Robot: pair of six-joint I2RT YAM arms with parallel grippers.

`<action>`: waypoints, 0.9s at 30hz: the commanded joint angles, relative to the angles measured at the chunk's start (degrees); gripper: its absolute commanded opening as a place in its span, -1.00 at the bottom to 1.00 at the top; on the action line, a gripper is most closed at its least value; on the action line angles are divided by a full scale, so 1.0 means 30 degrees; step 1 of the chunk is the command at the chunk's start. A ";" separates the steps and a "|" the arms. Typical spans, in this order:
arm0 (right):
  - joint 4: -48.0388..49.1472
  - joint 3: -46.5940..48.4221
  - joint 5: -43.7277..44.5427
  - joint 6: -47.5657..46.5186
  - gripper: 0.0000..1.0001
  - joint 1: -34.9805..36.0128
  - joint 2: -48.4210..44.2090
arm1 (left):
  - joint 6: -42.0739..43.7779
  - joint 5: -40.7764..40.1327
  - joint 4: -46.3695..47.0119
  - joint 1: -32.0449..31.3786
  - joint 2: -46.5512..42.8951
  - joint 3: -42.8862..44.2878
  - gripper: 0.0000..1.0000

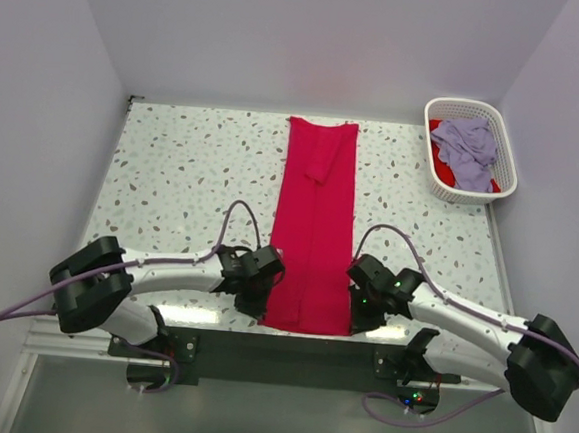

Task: Fold and stack the t-shirts
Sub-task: Fold the tshirt

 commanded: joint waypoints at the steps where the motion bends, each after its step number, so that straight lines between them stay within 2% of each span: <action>1: -0.2350 0.0601 -0.1672 -0.0854 -1.00 0.0082 -0.0982 | -0.0563 0.0113 -0.1764 -0.0890 -0.0984 0.0003 -1.00; 5: -0.4255 0.2236 -0.1471 -0.1148 -1.00 0.0082 -0.1806 | -0.0918 0.1136 -0.1562 -0.1303 -0.2067 -0.0262 -1.00; 7: -0.4898 0.3263 0.0398 -0.1468 -1.00 -0.0005 -0.1428 | -0.0276 0.1315 -0.1326 -0.0778 -0.2041 0.0496 -1.00; 10: -0.5020 0.5607 0.3065 -0.2201 -1.00 -0.0268 -0.0027 | 0.1684 0.1316 -0.1413 0.2113 -0.1457 0.2194 -1.00; 14: -0.3471 0.8300 0.3863 -0.3811 -1.00 -0.2457 0.2291 | 0.4932 0.0440 -0.1764 0.5050 0.0471 0.5093 -1.00; 19: -0.0891 1.0764 0.3979 -0.5102 -1.00 -0.4573 0.5103 | 0.6727 -0.0441 -0.1823 0.7861 0.3170 0.9079 -1.00; 27: 0.1277 1.3843 0.3394 -0.6684 -1.00 -0.7296 0.8414 | 0.8164 -0.1379 -0.0829 0.9479 0.6950 1.4086 -1.00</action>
